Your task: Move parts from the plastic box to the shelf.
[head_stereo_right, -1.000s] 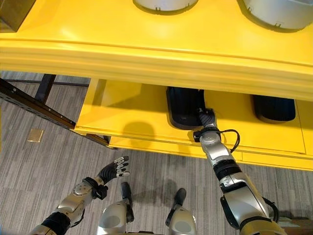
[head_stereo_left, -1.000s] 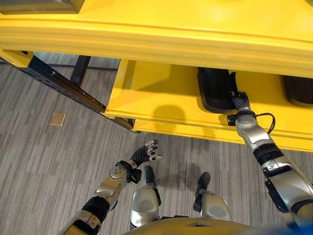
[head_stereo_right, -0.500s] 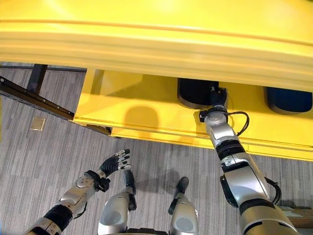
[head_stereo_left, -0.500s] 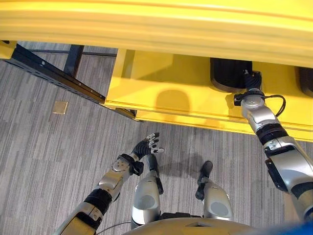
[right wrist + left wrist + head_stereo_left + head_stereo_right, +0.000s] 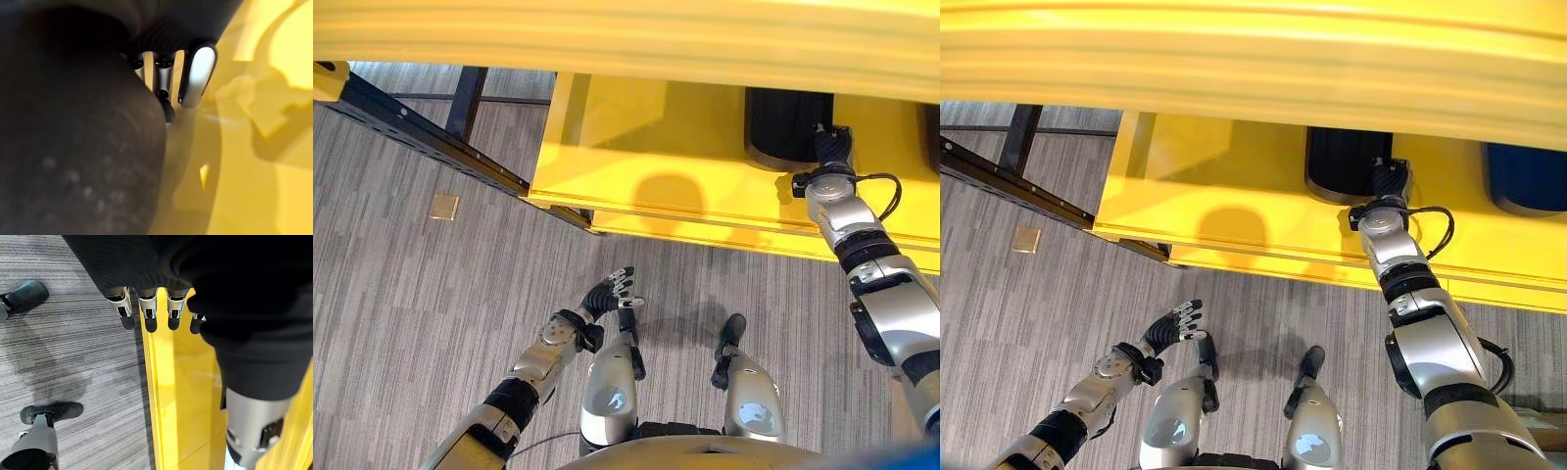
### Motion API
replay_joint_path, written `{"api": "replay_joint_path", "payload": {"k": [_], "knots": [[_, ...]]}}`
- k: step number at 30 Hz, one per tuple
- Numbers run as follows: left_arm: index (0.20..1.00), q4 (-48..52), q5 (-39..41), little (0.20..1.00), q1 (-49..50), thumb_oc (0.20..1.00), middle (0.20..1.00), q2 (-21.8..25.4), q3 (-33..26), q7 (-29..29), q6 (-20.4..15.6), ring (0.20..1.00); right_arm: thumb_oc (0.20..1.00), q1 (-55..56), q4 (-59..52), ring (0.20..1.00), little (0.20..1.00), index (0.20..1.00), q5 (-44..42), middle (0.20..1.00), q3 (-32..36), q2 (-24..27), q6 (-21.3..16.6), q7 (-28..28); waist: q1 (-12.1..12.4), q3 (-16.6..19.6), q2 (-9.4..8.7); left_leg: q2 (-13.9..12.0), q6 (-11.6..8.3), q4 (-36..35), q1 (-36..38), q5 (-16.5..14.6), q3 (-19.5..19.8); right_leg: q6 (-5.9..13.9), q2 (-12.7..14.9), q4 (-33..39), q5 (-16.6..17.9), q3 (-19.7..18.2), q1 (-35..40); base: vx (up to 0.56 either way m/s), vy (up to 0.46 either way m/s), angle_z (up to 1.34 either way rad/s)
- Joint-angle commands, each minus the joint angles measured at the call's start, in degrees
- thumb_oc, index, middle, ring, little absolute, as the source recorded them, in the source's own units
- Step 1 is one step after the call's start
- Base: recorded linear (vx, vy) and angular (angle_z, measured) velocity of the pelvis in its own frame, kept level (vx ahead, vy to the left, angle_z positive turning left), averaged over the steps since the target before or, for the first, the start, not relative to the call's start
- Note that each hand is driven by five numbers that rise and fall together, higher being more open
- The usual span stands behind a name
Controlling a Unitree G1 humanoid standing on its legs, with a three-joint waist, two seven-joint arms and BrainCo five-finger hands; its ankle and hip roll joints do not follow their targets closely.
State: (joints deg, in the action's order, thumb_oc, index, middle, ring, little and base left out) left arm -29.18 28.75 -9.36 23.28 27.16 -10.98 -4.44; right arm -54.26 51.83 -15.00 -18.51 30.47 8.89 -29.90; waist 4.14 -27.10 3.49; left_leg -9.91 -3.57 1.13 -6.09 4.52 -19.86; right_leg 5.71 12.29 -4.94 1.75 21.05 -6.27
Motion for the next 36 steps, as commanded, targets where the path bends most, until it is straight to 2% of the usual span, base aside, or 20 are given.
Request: {"api": "replay_joint_path", "payload": {"k": [1,8,21,26,36], "knots": [[1.000,3.42,1.36,1.000,-0.17,1.000,1.000,0.13,3.44,-0.19,-2.69,1.000,0.200,-2.57,3.93,0.200,0.200,0.200,1.61,0.200,-2.47,4.38,1.06,-0.22,1.07,-1.28,0.64,-0.75,-1.77,2.25,0.31,-1.04,-0.52,0.27,-0.45,-9.24,-4.36,-1.05,-4.65,0.00,0.000,0.00],[1.000,3.33,2.32,1.000,-0.21,1.000,1.000,0.81,3.78,0.77,-2.60,1.000,0.200,-4.60,4.94,0.200,0.200,0.200,2.43,0.200,-3.21,6.42,1.42,-1.29,0.90,-1.29,0.85,-0.93,-2.04,2.09,0.79,-0.99,-0.80,0.27,-0.38,-9.50,-4.55,-1.03,-4.60,0.00,0.000,0.00],[1.000,3.04,2.00,1.000,0.28,1.000,1.000,0.64,4.19,-0.14,-2.83,1.000,0.200,-7.95,6.39,0.200,0.200,0.200,3.52,0.200,-4.21,7.03,1.55,-1.50,1.23,-1.48,1.61,-0.87,-2.27,2.24,0.82,-0.94,-0.78,0.04,0.00,-10.32,-4.87,-0.64,-4.91,0.00,0.000,0.00],[1.000,2.82,1.57,1.000,0.52,1.000,1.000,0.65,4.82,-0.09,-2.87,1.000,0.200,-9.37,6.34,0.200,0.200,0.200,6.80,0.200,-5.84,7.46,1.52,-0.14,1.33,-1.61,1.86,-0.89,-2.33,2.39,0.79,-0.96,-0.81,0.25,0.50,-10.70,-4.75,-0.44,-5.19,0.00,0.000,0.00],[1.000,2.02,1.65,1.000,0.13,1.000,1.000,0.86,5.20,-0.26,-3.21,1.000,0.200,-11.76,7.13,0.200,0.200,0.200,10.99,0.200,-8.20,7.83,2.06,-1.22,1.77,-2.07,2.30,-0.99,-2.45,2.79,0.15,-0.89,-0.61,0.38,1.03,-11.59,-4.85,-0.14,-5.93,0.00,-0.003,-0.02]]}}
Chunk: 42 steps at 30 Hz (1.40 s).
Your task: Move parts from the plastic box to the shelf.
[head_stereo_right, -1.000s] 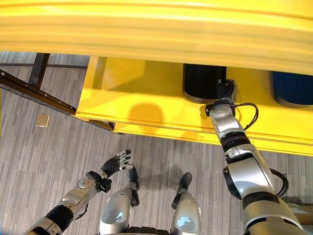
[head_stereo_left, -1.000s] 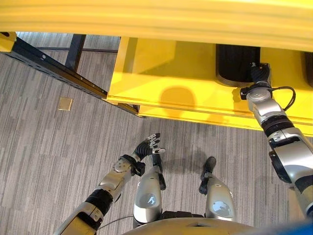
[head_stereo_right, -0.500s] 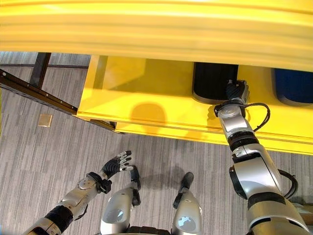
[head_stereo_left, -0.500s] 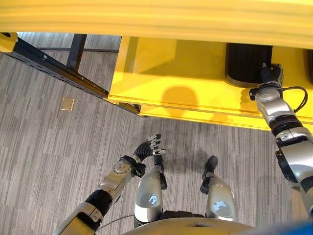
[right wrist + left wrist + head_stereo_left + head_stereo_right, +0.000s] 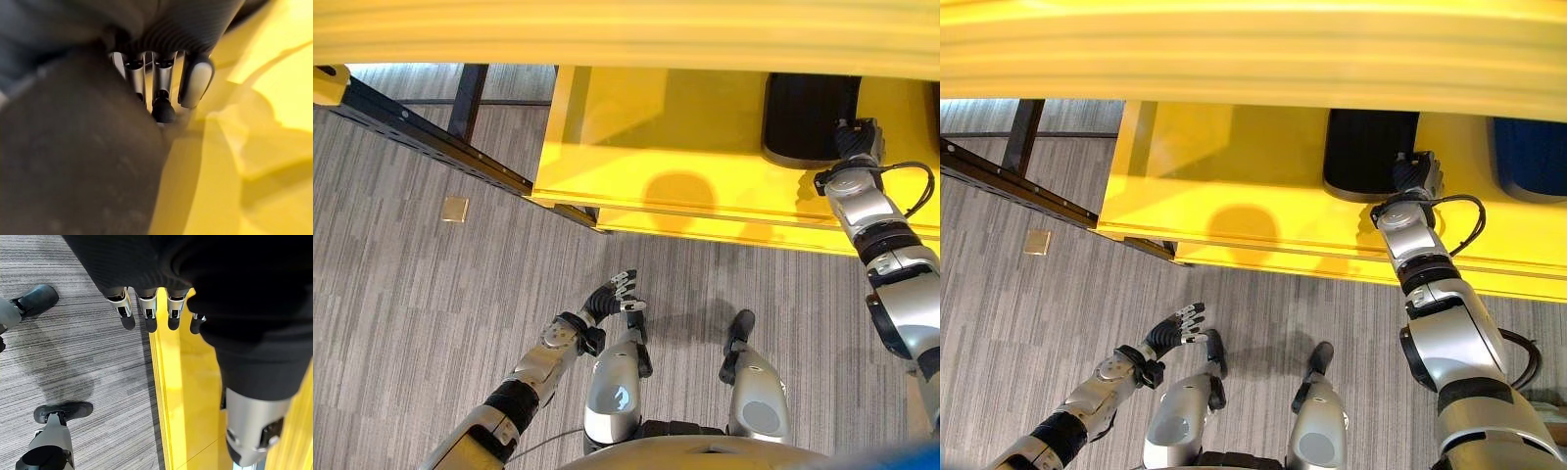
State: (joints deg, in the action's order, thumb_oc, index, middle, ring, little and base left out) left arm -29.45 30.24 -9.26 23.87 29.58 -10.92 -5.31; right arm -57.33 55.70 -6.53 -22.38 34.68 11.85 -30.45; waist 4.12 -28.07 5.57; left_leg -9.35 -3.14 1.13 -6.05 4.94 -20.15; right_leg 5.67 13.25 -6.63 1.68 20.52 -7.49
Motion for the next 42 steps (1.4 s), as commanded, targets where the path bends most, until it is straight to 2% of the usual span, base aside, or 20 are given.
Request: {"api": "replay_joint_path", "payload": {"k": [1,14,27,29,36,37,42], "knots": [[1.000,2.10,0.47,1.000,-0.01,1.000,1.000,0.39,2.78,-0.23,-2.61,1.000,0.200,-9.13,3.39,0.200,0.200,0.200,3.01,0.200,-4.77,3.76,-0.60,-0.81,1.89,-1.11,0.27,-1.57,-2.87,2.91,-0.08,-1.31,-0.29,0.41,0.15,-10.09,-4.82,0.44,-4.89,0.00,0.000,0.00],[1.000,2.79,0.25,1.000,-0.03,1.000,1.000,1.30,2.80,-0.48,-2.02,1.000,0.200,-12.24,3.60,0.200,0.200,0.200,6.58,0.200,-7.00,5.65,0.52,-3.01,2.35,-1.69,0.74,-1.79,-2.98,3.81,-1.58,-1.40,0.00,0.46,0.72,-11.63,-5.11,0.69,-6.76,0.00,-0.003,0.01],[1.000,3.26,-0.02,1.000,0.34,1.000,1.000,1.46,2.95,-0.85,-1.86,1.000,0.200,-13.18,4.22,0.200,0.200,0.200,4.72,0.200,-6.79,5.89,0.75,-4.55,2.56,-1.71,1.03,-1.85,-3.04,4.17,-2.53,-1.55,0.12,0.30,1.04,-12.59,-5.55,0.74,-7.96,0.00,0.000,0.00],[1.000,3.02,-0.01,1.000,0.47,1.000,1.000,1.24,3.09,-0.61,-2.13,1.000,1.000,-12.55,3.89,1.000,1.000,1.000,4.67,1.000,-6.26,5.68,0.18,-5.56,2.39,-1.71,1.00,-1.84,-2.95,4.17,-2.29,-1.66,-0.08,0.28,1.11,-12.79,-5.64,0.71,-7.91,0.00,0.000,0.00],[1.000,2.73,-0.49,1.000,0.70,1.000,1.000,1.03,3.04,-0.82,-2.34,1.000,1.000,-11.28,3.46,1.000,1.000,1.000,1.41,1.000,-4.38,4.90,-2.24,-6.87,2.03,-1.70,0.99,-1.90,-2.93,4.03,-1.60,-1.80,-0.23,0.24,0.99,-12.55,-5.68,0.44,-7.33,0.00,0.000,0.00],[1.000,2.72,-1.18,1.000,0.87,1.000,1.000,1.10,3.34,-1.12,-2.34,1.000,1.000,-10.51,2.68,1.000,1.000,1.000,1.01,1.000,-3.45,4.59,-3.53,-8.48,1.79,-1.70,0.96,-1.90,-2.92,3.89,-1.17,-1.81,-0.30,0.24,0.90,-12.52,-5.72,0.22,-7.06,0.00,0.000,0.00],[1.000,2.62,-0.42,1.000,0.88,1.000,1.000,0.73,3.59,-1.14,-2.27,1.000,1.000,-9.69,1.81,1.000,1.000,1.000,0.97,1.000,-2.50,4.27,-3.88,-7.89,1.38,-1.68,0.95,-1.89,-2.90,3.73,-0.32,-1.88,-0.50,0.22,0.83,-12.18,-5.75,0.00,-6.16,0.01,0.009,-0.02]]}}
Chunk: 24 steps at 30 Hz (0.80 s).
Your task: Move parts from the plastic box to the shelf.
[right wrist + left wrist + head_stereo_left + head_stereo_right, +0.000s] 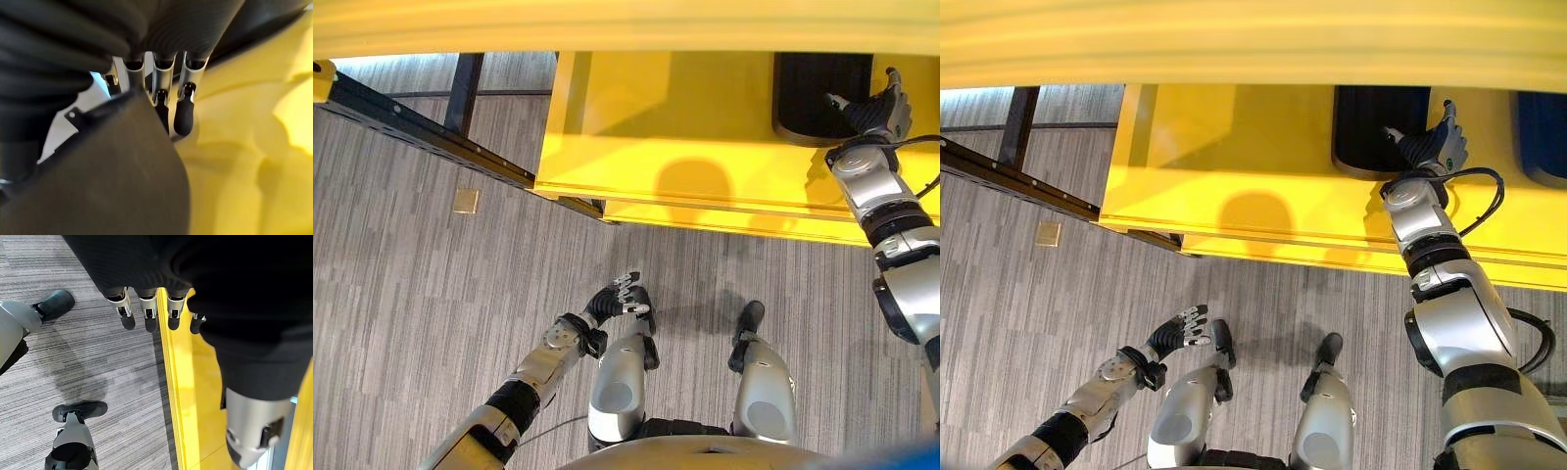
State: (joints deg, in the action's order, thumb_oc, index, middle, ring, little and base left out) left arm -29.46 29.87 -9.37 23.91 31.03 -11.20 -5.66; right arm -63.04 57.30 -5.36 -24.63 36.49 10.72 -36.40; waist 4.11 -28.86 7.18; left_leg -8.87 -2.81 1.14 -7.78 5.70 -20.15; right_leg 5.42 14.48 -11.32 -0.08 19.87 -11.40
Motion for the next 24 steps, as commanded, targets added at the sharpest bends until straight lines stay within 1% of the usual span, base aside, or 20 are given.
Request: {"api": "replay_joint_path", "payload": {"k": [1,4,6,8,10,12,14,15,16,17,18,20,22,23,24], "knots": [[1.000,2.43,-0.17,1.000,1.05,1.000,1.000,0.48,2.36,-0.85,-1.75,1.000,1.000,-3.64,-0.10,1.000,1.000,1.000,-1.04,1.000,0.15,2.13,-2.59,-3.00,1.27,-0.77,-0.72,-2.38,-3.17,3.72,1.75,-2.74,-0.63,0.45,-0.40,-7.37,-3.98,0.60,-1.91,0.00,0.000,0.00],[1.000,2.29,-0.52,1.000,1.02,1.000,1.000,0.46,2.47,-0.44,-2.02,1.000,1.000,-3.25,-0.20,1.000,1.000,1.000,0.21,1.000,0.59,2.36,-1.64,-3.56,1.11,-0.53,-0.84,-2.40,-3.14,3.62,2.07,-2.77,-0.81,0.52,-0.42,-7.16,-3.91,0.56,-1.57,0.00,0.002,-0.01],[1.000,2.27,-0.48,1.000,1.03,1.000,1.000,0.30,2.44,-0.42,-1.82,1.000,1.000,-3.04,-0.27,1.000,1.000,1.000,-0.84,1.000,0.40,2.36,-2.84,-4.67,1.08,-0.46,-0.84,-2.41,-3.13,3.61,2.21,-2.77,-0.81,0.51,-0.45,-7.06,-3.88,0.47,-1.37,0.00,0.000,0.00],[1.000,2.00,-0.53,1.000,1.28,1.000,1.000,0.01,2.59,0.07,-2.09,1.000,1.000,-2.59,-1.70,1.000,1.000,1.000,-2.45,1.000,1.44,1.92,-6.12,-7.18,0.87,-0.16,-0.98,-2.48,-3.09,3.62,2.41,-2.81,-0.87,0.50,-0.56,-7.02,-3.92,0.30,-1.16,0.00,0.000,0.00],[1.000,2.23,-0.29,1.000,1.48,1.000,1.000,-0.11,2.58,0.32,-2.26,1.000,1.000,-2.43,-4.01,1.000,1.000,1.000,-1.61,1.000,3.11,1.58,-10.64,-9.63,0.65,0.02,-0.95,-2.50,-3.08,3.44,2.77,-2.91,-0.92,0.53,-0.66,-6.77,-4.02,0.20,-0.81,0.00,0.009,-0.02],[1.000,2.60,-0.48,1.000,2.08,1.000,1.000,-0.53,2.37,0.91,-2.11,1.000,1.000,-0.24,-10.31,1.000,1.000,1.000,0.85,1.000,5.93,0.64,-13.22,-10.76,-0.05,0.65,-0.91,-2.19,-3.04,2.70,3.96,-2.96,-1.02,0.48,-0.98,-5.80,-4.03,-0.23,0.39,0.02,0.040,-0.05],[1.000,2.36,-0.55,1.000,2.63,1.000,1.000,-0.75,2.05,1.34,-2.74,1.000,1.000,0.90,-12.57,1.000,1.000,1.000,0.28,1.000,6.62,0.28,-15.17,-11.51,-0.29,1.03,-0.96,-2.20,-3.08,2.24,4.51,-2.86,-1.14,0.41,-1.10,-5.15,-4.00,-0.31,1.11,0.02,0.028,-0.03],[1.000,2.15,-0.54,1.000,3.09,1.000,1.000,-0.88,1.81,1.42,-3.24,1.000,1.000,1.94,-14.49,1.000,1.000,1.000,0.51,1.000,7.34,0.00,-15.47,-11.63,-0.49,1.30,-1.04,-2.14,-3.07,1.94,4.94,-2.84,-1.20,0.41,-1.17,-4.81,-3.96,-0.39,1.50,0.03,0.029,-0.06],[1.000,1.89,-0.76,1.000,3.58,1.000,1.000,-1.11,1.39,1.40,-3.73,1.000,1.000,3.02,-16.68,1.000,1.000,1.000,0.16,1.000,8.08,-0.31,-16.74,-12.07,-0.72,1.68,-1.16,-2.15,-3.06,1.63,5.38,-2.78,-1.28,0.40,-1.25,-4.40,-3.90,-0.51,1.96,0.03,0.029,-0.07],[1.000,1.86,-0.79,1.000,3.94,1.000,1.000,-1.17,1.19,1.38,-3.86,1.000,1.000,3.99,-18.20,1.000,1.000,1.000,0.45,1.000,8.67,-0.53,-16.62,-12.02,-0.87,1.94,-1.24,-2.15,-3.08,1.46,5.64,-2.76,-1.29,0.40,-1.32,-4.12,-3.87,-0.55,2.28,0.04,0.036,-0.01],[1.000,1.94,-0.87,1.000,4.57,1.000,1.000,-1.35,0.77,1.45,-4.13,1.000,1.000,5.71,-20.89,1.000,1.000,1.000,1.57,1.000,9.68,-0.87,-17.30,-11.99,-1.20,2.38,-1.37,-2.15,-3.06,1.18,6.13,-2.73,-1.40,0.40,-1.40,-3.74,-3.82,-0.69,2.76,0.03,0.033,0.02],[1.000,1.95,-0.97,1.000,5.46,1.000,1.000,-1.81,0.06,1.20,-4.19,1.000,1.000,8.60,-25.27,1.000,1.000,1.000,1.05,1.000,11.03,-1.73,-17.71,-10.90,-1.70,3.11,-1.65,-2.20,-3.03,0.87,6.78,-2.67,-1.58,0.39,-1.49,-3.22,-3.70,-0.91,3.50,0.05,0.045,0.01],[1.000,2.03,-1.42,1.000,6.71,1.000,1.000,-2.36,-0.94,0.87,-4.42,1.000,1.000,12.71,-30.67,1.000,1.000,1.000,-0.52,1.000,12.44,-3.23,-18.18,-9.24,-2.47,4.02,-2.04,-2.24,-2.92,0.56,7.61,-2.66,-1.86,0.37,-1.61,-2.49,-3.51,-1.31,4.46,0.07,0.069,0.00],[1.000,1.94,-1.62,1.000,7.61,1.000,1.000,-2.81,-1.85,0.63,-4.67,1.000,1.000,16.05,-34.50,1.000,1.000,1.000,-1.71,1.000,13.30,-4.33,-18.68,-7.18,-3.16,4.71,-2.39,-2.25,-2.87,0.22,8.24,-2.59,-2.09,0.43,-1.74,-1.83,-3.26,-1.68,5.11,0.07,0.073,-0.02],[1.000,1.87,-1.59,1.000,7.95,1.000,1.000,-3.05,-2.26,0.60,-4.61,1.000,1.000,17.74,-36.58,1.000,1.000,1.000,-1.92,1.000,13.42,-4.98,-18.40,-6.64,-3.50,5.06,-2.58,-2.27,-2.85,0.07,8.50,-2.56,-2.21,0.46,-1.85,-1.51,-3.16,-1.87,5.40,0.09,0.105,-0.01]]}}
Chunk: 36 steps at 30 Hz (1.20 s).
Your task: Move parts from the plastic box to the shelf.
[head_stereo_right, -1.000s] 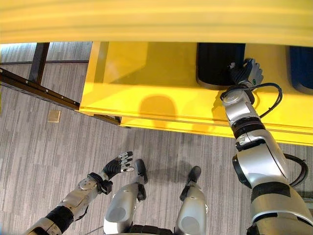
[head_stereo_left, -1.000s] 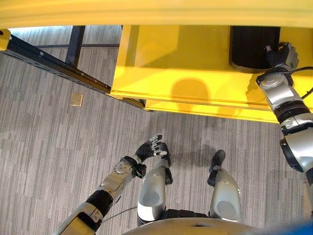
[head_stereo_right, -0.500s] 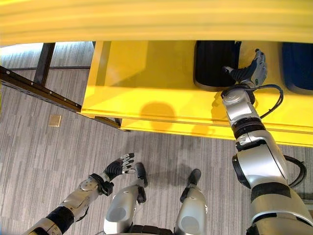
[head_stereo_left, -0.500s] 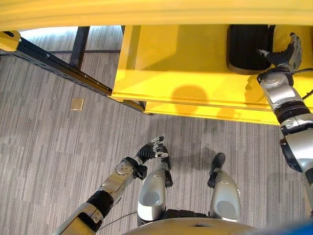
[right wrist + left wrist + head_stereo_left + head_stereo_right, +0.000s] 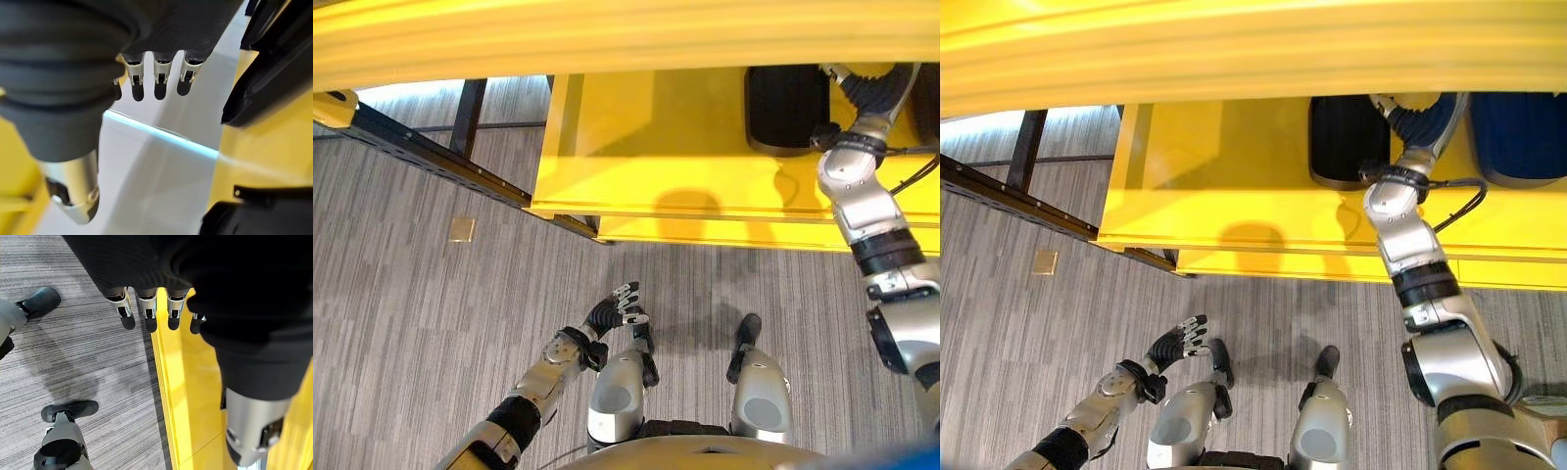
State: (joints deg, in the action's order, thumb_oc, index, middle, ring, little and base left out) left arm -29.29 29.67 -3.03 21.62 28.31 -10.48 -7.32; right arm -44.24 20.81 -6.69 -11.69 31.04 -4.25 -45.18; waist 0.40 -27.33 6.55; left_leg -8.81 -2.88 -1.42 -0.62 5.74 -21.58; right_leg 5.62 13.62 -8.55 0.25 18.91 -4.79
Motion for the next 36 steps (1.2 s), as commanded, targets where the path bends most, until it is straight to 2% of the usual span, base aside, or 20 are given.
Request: {"api": "replay_joint_path", "payload": {"k": [1,5,7,12,13,15,20,24,25,27,29,30,33,34,36], "knots": [[1.000,1.68,-1.68,1.000,2.71,1.000,1.000,-1.50,-0.74,-0.14,-3.07,1.000,1.000,3.85,-5.42,1.000,1.000,1.000,-1.81,1.000,0.72,-1.03,-3.11,4.15,-0.86,4.42,-2.53,-2.36,-2.74,2.33,2.08,-2.60,-1.15,0.38,-1.21,-3.37,-3.14,-1.47,-0.40,0.08,0.097,-0.06],[1.000,2.39,-2.94,1.000,5.94,1.000,1.000,-3.49,-3.37,0.10,-3.71,1.000,1.000,19.13,-15.30,1.000,1.000,1.000,-6.15,1.000,0.19,-4.44,-2.86,9.97,-3.61,6.51,-4.03,-2.21,-2.31,1.87,3.76,-2.96,-2.14,0.69,-1.74,-1.19,-2.19,-2.93,1.41,0.08,0.115,-0.11],[1.000,3.49,-3.84,1.000,8.33,1.000,1.000,-4.48,-4.57,0.63,-4.47,1.000,1.000,31.96,-19.64,1.000,1.000,1.000,-10.13,1.000,-0.92,-5.86,-3.36,14.38,-5.33,7.94,-4.93,-1.92,-1.74,2.06,4.77,-3.69,-3.18,1.06,-1.90,-0.06,-1.59,-3.67,2.47,0.08,0.147,-0.16],[1.000,3.62,-3.72,1.000,10.76,1.000,1.000,-4.78,-5.83,1.15,-5.82,1.000,1.000,45.45,-21.10,1.000,1.000,1.000,-16.19,1.000,-3.24,-8.24,2.34,23.62,-8.24,10.04,-6.52,-0.76,-0.44,1.59,6.52,-4.83,-5.25,2.17,-2.26,0.74,-0.67,-4.84,3.34,0.03,0.171,-0.22],[1.000,3.73,-3.92,1.000,10.97,1.000,1.000,-4.60,-5.99,0.83,-6.05,1.000,1.000,47.05,-20.80,1.000,1.000,1.000,-16.92,1.000,-3.77,-8.36,2.63,25.44,-8.56,10.26,-6.81,-0.41,-0.13,1.63,6.74,-5.12,-5.56,2.41,-2.27,0.94,-0.43,-5.04,3.52,-0.02,0.175,-0.23],[1.000,4.08,-3.96,1.000,11.08,1.000,1.000,-3.70,-5.58,0.08,-6.41,1.000,1.000,49.23,-20.14,1.000,1.000,1.000,-15.64,1.000,-4.86,-8.18,0.72,27.21,-9.03,10.77,-7.41,0.23,0.52,1.67,7.18,-5.71,-6.15,2.93,-2.30,1.27,-0.04,-5.45,3.76,-0.02,0.188,-0.17],[1.000,5.08,-6.97,1.000,8.26,1.000,1.000,-1.00,-2.13,-2.24,-7.02,1.000,1.000,49.28,-19.03,1.000,1.000,1.000,-18.02,1.000,-5.49,-6.88,0.40,24.64,-10.13,11.71,-8.73,1.89,2.14,2.08,7.75,-7.12,-7.40,4.29,-2.17,1.39,1.12,-6.90,3.54,-0.03,0.211,-0.08],[1.000,5.99,-7.85,1.000,3.95,1.000,1.000,-0.27,1.48,-0.08,-5.24,1.000,1.000,48.73,-18.60,1.000,1.000,1.000,-16.52,1.000,-6.57,-7.28,-0.01,23.12,-11.11,11.78,-9.37,2.87,3.37,2.42,7.72,-8.18,-8.00,5.63,-1.73,1.46,2.80,-8.07,2.52,-0.05,0.148,-0.16],[1.000,5.75,-7.73,1.000,2.39,1.000,1.000,-0.17,2.50,1.05,-4.46,1.000,1.000,48.68,-18.32,1.000,1.000,1.000,-16.24,1.000,-6.99,-7.33,-0.12,22.50,-11.61,11.78,-9.65,3.16,3.62,2.26,7.89,-8.39,-8.32,6.38,-1.41,1.85,4.17,-8.50,1.78,-0.03,0.094,-0.19],[1.000,5.28,-6.56,1.000,2.07,1.000,1.000,-0.19,2.32,2.75,-3.86,1.000,1.000,48.25,-17.80,1.000,1.000,1.000,-15.14,1.000,-7.16,-7.40,0.14,24.03,-11.03,11.67,-10.19,2.83,3.24,2.05,8.84,-8.50,-10.82,7.14,0.09,1.85,6.95,-4.57,1.06,-0.04,0.073,-0.19],[1.000,5.22,-6.29,1.000,2.51,1.000,1.000,-0.20,2.01,3.75,-3.83,1.000,1.000,47.78,-17.38,1.000,1.000,1.000,-14.91,1.000,-7.22,-7.43,0.67,24.84,-10.17,11.51,-10.37,2.52,2.98,2.15,9.43,-8.59,-12.41,7.40,0.91,1.43,7.94,-1.91,1.02,-0.06,-0.006,-1.31],[1.000,3.24,-4.93,1.000,4.52,1.000,1.000,0.50,0.59,5.22,-4.79,1.000,1.000,46.46,-12.20,1.000,1.000,1.000,-19.72,1.000,-7.45,-8.40,2.93,23.84,-7.68,11.45,-10.02,1.45,3.61,3.71,8.86,-8.81,-14.40,6.27,3.12,-5.30,7.90,2.15,0.82,-0.10,-0.084,-1.65],[1.000,0.56,-3.81,1.000,5.87,1.000,1.000,0.32,-0.81,5.15,-6.30,1.000,1.000,45.37,-7.62,1.000,1.000,1.000,-19.23,1.000,-6.81,-9.23,0.93,21.47,-6.13,11.57,-9.00,0.02,4.35,5.36,7.29,-8.83,-14.05,3.48,3.71,-11.83,3.58,2.14,1.16,-0.07,-0.157,-0.84],[1.000,-0.88,-3.79,1.000,6.20,1.000,1.000,0.09,-1.67,4.97,-6.97,1.000,1.000,44.62,-6.47,1.000,1.000,1.000,-19.70,1.000,-6.54,-9.54,1.77,20.53,-5.67,11.72,-8.79,-0.73,4.30,6.48,6.52,-8.90,-13.82,2.39,3.30,-12.03,1.05,1.99,1.70,-0.02,-0.337,0.10],[1.000,-2.20,-3.78,1.000,6.49,1.000,1.000,0.10,-3.26,4.31,-7.03,1.000,1.000,44.25,-5.26,1.000,1.000,1.000,-19.38,1.000,-5.88,-9.88,2.98,18.88,-5.74,11.75,-9.25,-1.70,3.77,8.01,5.63,-8.86,-13.98,1.97,1.93,-8.06,-0.47,1.36,3.55,0.02,-0.355,-0.15]]}}
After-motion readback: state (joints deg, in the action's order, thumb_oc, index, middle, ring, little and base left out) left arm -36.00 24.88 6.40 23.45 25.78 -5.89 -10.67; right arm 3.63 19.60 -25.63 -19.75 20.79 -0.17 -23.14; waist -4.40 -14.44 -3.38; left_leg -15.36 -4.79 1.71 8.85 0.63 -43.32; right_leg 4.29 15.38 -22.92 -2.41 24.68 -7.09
